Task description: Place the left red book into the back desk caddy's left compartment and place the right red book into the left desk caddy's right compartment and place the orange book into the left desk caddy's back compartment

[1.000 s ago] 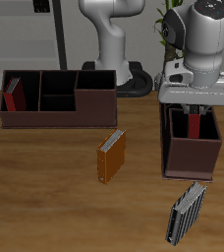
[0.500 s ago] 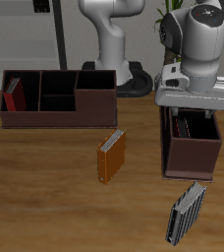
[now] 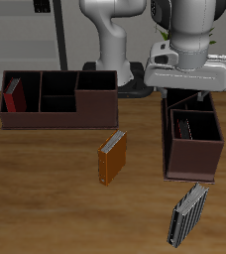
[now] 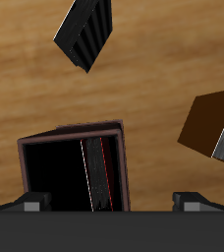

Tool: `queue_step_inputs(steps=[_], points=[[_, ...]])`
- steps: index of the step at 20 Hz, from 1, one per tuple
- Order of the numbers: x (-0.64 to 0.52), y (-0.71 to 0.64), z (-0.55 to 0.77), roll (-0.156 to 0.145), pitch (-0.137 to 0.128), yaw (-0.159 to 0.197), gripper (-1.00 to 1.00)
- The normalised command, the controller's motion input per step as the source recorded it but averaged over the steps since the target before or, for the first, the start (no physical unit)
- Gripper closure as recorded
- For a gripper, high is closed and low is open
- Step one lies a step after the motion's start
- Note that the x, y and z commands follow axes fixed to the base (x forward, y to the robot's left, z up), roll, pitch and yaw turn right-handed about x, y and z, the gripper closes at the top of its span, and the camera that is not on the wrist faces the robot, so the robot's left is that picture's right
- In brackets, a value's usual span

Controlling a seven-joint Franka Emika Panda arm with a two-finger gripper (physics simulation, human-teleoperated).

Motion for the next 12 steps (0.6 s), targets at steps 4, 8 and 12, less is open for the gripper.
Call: queue_step_inputs(steps=[4, 8, 12], points=[[0.04, -0.75, 0.41, -0.061, -0.028, -0.017, -1.00], [0.13, -0.89, 0.31, -0.047, -0.001, -0.021, -1.00], [0.17, -0.85, 0.20, -0.039, 0.007, -0.022, -1.00]])
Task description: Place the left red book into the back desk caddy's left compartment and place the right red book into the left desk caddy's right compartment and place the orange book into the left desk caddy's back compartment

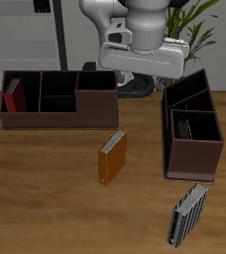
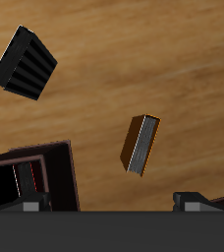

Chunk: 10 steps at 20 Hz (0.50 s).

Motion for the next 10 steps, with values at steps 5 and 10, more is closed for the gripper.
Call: queue_step_inputs(steps=[5, 10], points=[[0.24, -0.97, 0.03, -0.074, -0.001, -0.060, -1.00], [0.14, -0.40, -0.16, -0.014, -0.016, -0.040, -1.00]])
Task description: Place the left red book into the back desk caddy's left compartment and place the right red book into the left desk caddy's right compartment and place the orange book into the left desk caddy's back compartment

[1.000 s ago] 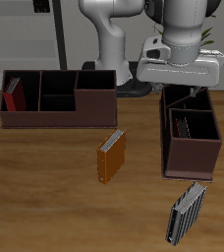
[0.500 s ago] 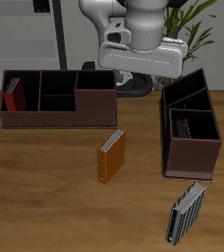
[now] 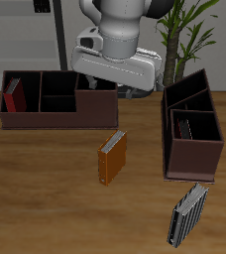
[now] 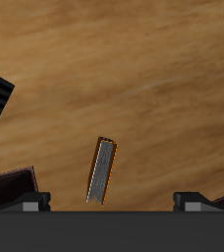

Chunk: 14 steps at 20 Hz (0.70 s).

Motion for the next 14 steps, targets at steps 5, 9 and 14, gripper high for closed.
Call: queue_step_inputs(steps=[5, 9, 14], points=[[0.19, -0.25, -0.27, -0.018, 0.019, -0.020, -1.00], [-0.02, -0.03, -0.10, 0.013, 0.008, -0.007, -1.00], [0.06, -0.04, -0.08, 0.016, -0.001, -0.012, -1.00]])
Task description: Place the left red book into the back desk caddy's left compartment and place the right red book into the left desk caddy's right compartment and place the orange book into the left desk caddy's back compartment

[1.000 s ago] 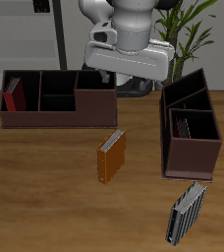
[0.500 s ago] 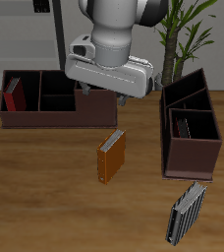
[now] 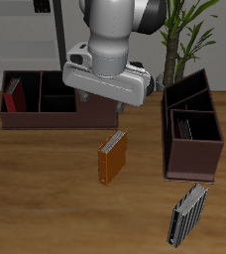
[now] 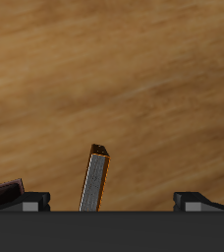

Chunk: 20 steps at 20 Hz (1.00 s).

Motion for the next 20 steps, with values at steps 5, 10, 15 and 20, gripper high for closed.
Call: queue_step_inputs(steps=[5, 10, 15, 20], points=[[0.10, -0.07, -0.18, 0.048, 0.015, -0.021, -1.00], [-0.04, 0.08, -0.37, 0.112, 0.011, -0.027, -1.00], [-0.06, -0.02, -0.36, 0.006, 0.006, -0.039, -1.00], [0.02, -0.08, -0.23, -0.003, -0.016, 0.003, -1.00]])
